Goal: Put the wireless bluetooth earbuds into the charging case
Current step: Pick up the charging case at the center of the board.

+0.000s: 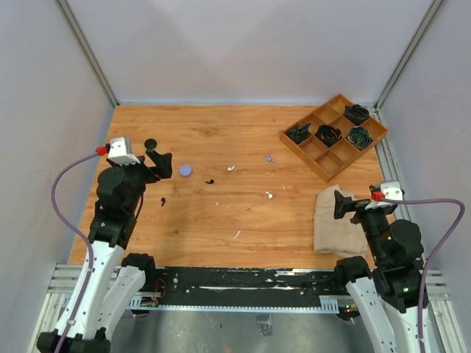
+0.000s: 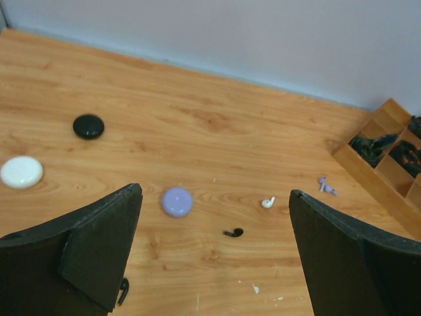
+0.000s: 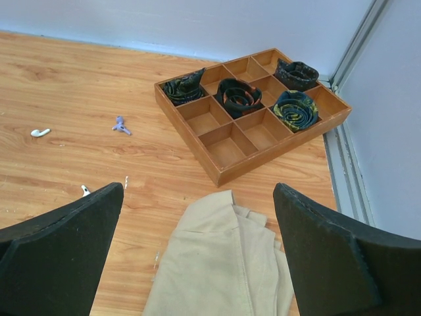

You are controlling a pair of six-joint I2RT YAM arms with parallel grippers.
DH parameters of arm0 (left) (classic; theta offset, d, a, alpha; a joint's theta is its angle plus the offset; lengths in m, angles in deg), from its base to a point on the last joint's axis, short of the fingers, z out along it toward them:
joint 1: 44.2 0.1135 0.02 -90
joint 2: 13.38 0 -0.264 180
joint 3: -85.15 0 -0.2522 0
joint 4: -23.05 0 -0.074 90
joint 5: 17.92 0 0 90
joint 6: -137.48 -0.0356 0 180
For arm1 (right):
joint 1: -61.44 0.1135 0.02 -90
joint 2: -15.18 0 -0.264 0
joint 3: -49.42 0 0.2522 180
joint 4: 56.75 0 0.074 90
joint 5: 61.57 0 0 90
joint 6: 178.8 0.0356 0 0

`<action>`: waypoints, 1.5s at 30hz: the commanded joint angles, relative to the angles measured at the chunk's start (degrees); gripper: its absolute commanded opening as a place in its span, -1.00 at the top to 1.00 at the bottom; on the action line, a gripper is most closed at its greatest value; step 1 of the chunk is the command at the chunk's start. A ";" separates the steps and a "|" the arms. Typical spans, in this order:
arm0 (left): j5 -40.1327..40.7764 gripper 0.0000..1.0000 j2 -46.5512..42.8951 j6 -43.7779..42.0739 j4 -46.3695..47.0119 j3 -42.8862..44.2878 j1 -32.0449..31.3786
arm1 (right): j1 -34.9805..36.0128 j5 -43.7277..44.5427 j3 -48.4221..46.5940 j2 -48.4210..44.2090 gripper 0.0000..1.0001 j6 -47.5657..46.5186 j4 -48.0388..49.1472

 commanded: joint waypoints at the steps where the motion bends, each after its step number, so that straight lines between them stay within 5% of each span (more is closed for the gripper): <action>1: 2.57 -0.99 8.26 2.90 -9.28 4.14 0.29 | 0.22 -0.01 0.15 1.73 -0.97 1.05 0.37; 12: -4.89 -0.99 29.21 -0.38 -12.24 9.96 0.30 | 0.29 -0.99 0.61 0.06 -0.97 0.86 0.90; 31: -10.45 -0.91 61.67 -22.94 -17.24 26.82 0.36 | 0.74 0.03 1.02 -1.41 -0.97 0.77 1.20; 45: -9.45 -0.62 72.13 -25.88 -18.62 32.84 0.38 | 0.73 0.12 1.08 -1.44 -0.97 0.69 1.41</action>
